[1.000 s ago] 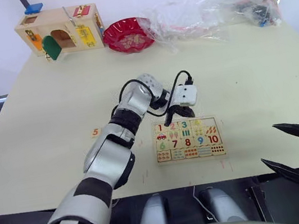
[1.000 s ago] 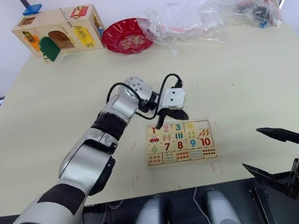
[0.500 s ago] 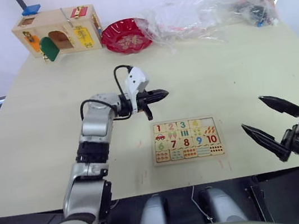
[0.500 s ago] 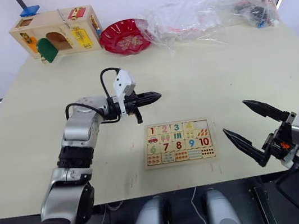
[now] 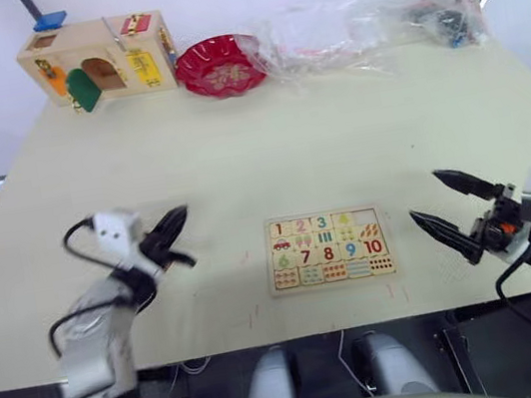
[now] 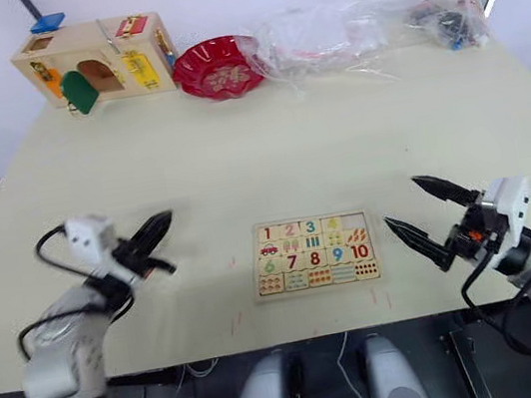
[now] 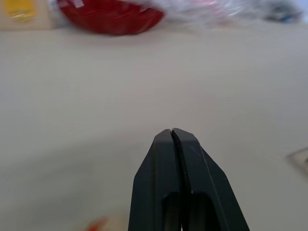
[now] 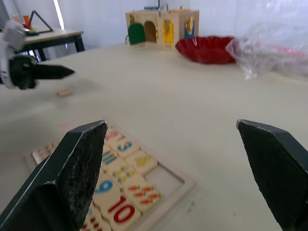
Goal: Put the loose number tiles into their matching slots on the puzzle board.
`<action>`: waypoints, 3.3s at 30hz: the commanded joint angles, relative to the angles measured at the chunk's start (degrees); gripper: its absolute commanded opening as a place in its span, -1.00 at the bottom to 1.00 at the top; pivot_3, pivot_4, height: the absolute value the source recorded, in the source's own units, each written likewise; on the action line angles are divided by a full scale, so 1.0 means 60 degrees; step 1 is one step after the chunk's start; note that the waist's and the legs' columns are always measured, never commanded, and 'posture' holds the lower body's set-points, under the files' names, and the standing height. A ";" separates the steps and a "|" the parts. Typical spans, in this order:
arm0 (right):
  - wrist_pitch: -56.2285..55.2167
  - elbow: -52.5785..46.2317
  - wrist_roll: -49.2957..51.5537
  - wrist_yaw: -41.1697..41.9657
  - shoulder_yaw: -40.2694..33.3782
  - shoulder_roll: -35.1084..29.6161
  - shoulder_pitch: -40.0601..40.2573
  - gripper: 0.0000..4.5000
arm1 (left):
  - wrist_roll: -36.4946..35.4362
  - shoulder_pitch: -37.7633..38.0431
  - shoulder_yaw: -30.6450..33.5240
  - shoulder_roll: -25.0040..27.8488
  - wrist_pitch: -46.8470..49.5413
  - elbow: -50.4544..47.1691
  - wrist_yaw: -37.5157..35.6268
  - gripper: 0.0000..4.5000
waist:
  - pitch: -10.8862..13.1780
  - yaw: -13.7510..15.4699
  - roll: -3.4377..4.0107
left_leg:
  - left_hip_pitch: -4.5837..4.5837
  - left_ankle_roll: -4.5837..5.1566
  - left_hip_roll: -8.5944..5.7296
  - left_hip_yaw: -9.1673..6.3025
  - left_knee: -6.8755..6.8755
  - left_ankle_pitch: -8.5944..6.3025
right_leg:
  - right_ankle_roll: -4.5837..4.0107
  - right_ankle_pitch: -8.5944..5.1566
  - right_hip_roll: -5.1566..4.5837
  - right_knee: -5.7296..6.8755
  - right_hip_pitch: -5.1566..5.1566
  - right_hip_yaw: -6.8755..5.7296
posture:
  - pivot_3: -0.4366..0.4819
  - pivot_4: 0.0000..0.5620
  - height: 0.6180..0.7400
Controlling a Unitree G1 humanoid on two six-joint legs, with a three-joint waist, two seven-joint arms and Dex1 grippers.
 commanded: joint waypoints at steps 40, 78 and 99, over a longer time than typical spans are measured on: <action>-0.0692 -0.0061 0.0619 0.2360 -0.2584 -0.1073 0.2610 1.00 | -0.2006 0.1499 0.0405 0.4157 -0.0510 0.1908 -0.3915 0.93 | -0.0037 0.0119 0.0000 | 0.0024 0.0000 0.0009 0.0064 -0.0012 -0.0003 | -0.0022 -0.0043 0.0009 -0.0024 -0.0004 0.0043 | -0.05 -0.47 1.00; -0.0130 -0.0452 0.1182 0.4053 -0.3112 -0.1683 0.2172 1.00 | 0.3287 -0.8907 -0.6092 0.5013 -0.7599 1.4534 -0.8633 0.42 | -0.0040 -0.0019 -0.0050 | -0.0011 0.0002 -0.0004 0.0035 -0.0011 -0.0002 | 0.0003 -0.0007 0.0023 -0.0020 -0.0021 0.0023 | -0.05 -0.47 1.00; -0.0424 -0.0323 0.0990 0.4121 -0.3014 -0.1555 0.2214 1.00 | 0.1254 -0.7758 -0.6547 0.5408 -0.7009 1.1226 -0.8645 -0.57 | -0.0039 -0.0052 -0.0048 | -0.0011 0.0002 -0.0002 0.0032 -0.0011 -0.0002 | 0.0003 -0.0007 0.0014 -0.0009 -0.0020 0.0023 | -0.05 -0.47 1.00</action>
